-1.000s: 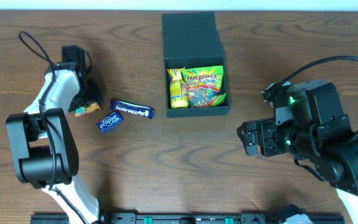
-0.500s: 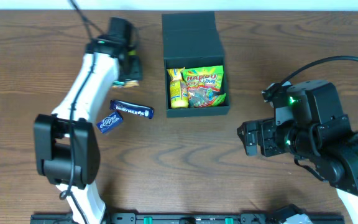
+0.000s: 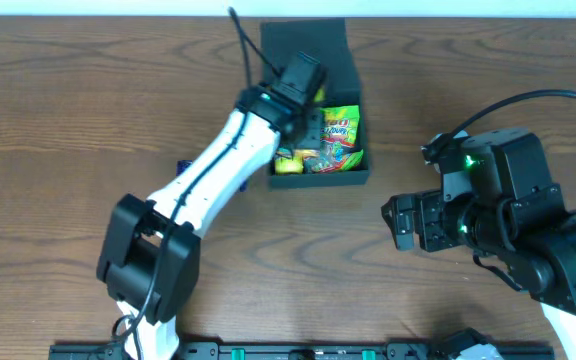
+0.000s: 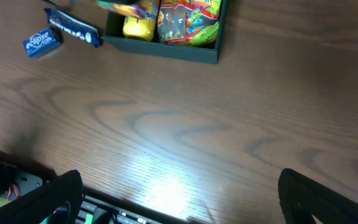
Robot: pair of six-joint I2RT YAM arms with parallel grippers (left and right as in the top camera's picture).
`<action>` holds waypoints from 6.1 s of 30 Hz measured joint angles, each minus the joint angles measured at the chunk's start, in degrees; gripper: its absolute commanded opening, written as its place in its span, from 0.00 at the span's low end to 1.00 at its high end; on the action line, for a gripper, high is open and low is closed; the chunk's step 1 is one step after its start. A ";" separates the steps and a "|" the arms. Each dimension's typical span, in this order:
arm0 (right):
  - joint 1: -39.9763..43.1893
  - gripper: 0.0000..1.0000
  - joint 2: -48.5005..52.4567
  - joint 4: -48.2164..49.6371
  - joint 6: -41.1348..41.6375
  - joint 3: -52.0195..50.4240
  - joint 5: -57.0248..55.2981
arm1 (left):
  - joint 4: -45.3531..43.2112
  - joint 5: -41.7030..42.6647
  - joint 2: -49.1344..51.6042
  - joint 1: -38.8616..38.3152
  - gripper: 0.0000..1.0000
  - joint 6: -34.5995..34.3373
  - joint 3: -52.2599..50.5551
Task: Pack container
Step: 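Carry the Pretz box over the black box and lower it in, then push the Pretz box down into the box and open the left gripper, then withdraw the left gripper and grasp the purple Dairy Milk bar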
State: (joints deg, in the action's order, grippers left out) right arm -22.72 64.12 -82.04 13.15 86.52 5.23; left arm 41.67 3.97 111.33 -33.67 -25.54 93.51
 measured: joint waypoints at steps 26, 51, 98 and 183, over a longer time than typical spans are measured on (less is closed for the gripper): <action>0.00 0.99 0.00 0.00 0.00 0.00 0.00 | -11.91 -5.88 6.36 -7.28 0.63 -13.62 0.02; 0.00 0.99 0.00 0.00 0.00 0.00 0.00 | -13.66 -2.80 8.33 -7.67 0.86 -14.69 0.04; 0.00 0.99 0.00 -0.02 0.00 0.00 0.00 | -10.49 12.44 8.96 -2.71 0.06 2.08 1.36; 0.00 0.99 0.00 0.00 0.00 0.00 0.13 | -14.29 -3.96 -8.57 19.74 0.69 -46.25 -31.45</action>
State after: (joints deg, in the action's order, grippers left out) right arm -22.72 64.12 -82.04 13.15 86.52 5.37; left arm 27.38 0.01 102.76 -13.93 -71.79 62.06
